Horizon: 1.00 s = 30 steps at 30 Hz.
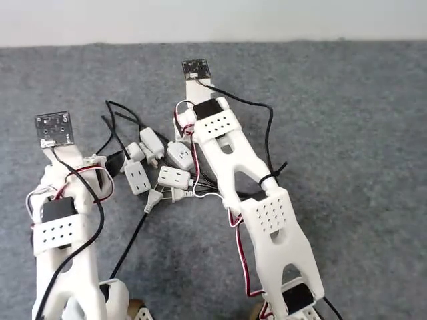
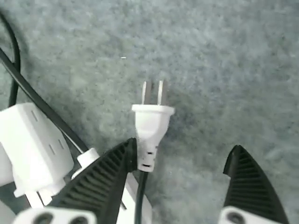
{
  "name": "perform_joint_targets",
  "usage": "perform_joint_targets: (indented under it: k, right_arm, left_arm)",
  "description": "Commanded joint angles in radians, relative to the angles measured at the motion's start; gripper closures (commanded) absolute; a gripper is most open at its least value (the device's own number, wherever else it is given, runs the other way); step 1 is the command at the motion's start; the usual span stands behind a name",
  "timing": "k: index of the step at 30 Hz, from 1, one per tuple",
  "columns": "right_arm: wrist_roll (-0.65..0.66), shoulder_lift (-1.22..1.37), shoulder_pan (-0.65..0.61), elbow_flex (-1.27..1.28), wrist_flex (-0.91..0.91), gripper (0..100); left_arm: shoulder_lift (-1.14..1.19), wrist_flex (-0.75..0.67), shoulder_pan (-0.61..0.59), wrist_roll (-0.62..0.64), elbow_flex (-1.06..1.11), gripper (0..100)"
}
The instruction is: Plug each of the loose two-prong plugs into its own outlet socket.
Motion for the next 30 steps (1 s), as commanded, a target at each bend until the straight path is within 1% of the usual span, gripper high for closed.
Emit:
perform_joint_targets:
  k: [1,4,11,13,17,18,21,24,27,30]
  right_arm:
    - [0.034,0.001,-0.015,-0.064,-0.018,69.2]
    - [0.068,0.013,-0.015,-0.064,-0.044,69.2]
    - [0.075,0.022,-0.033,-0.064,-0.067,70.3]
    - [0.083,0.022,-0.039,-0.061,-0.062,76.0]
    - [0.123,0.022,-0.041,-0.060,-0.064,96.6]
    - [0.120,0.024,-0.039,-0.058,-0.065,99.8]
    - [0.118,0.048,-0.039,-0.061,-0.067,95.7]
    - [0.121,0.074,-0.041,-0.064,-0.071,99.6]
    - [0.123,0.067,-0.042,-0.064,-0.061,99.1]
    - [0.124,0.048,-0.042,-0.064,-0.004,99.1]
  left_arm:
    - [0.002,-0.029,-0.006,0.005,-0.008,64]
    - [0.002,-0.029,-0.006,0.005,-0.008,64]
    - [0.002,-0.029,-0.006,0.005,-0.008,64]
    - [0.002,-0.029,-0.006,0.005,-0.008,64]
    - [0.002,-0.029,-0.006,0.005,-0.007,64]
    - [0.002,-0.029,-0.006,0.005,-0.007,64]
    - [0.002,-0.029,-0.006,0.005,-0.007,64]
    - [0.002,-0.029,-0.006,0.005,-0.007,64]
    - [0.002,-0.029,-0.006,0.005,-0.007,64]
    - [0.002,-0.029,-0.006,0.003,-0.007,64]
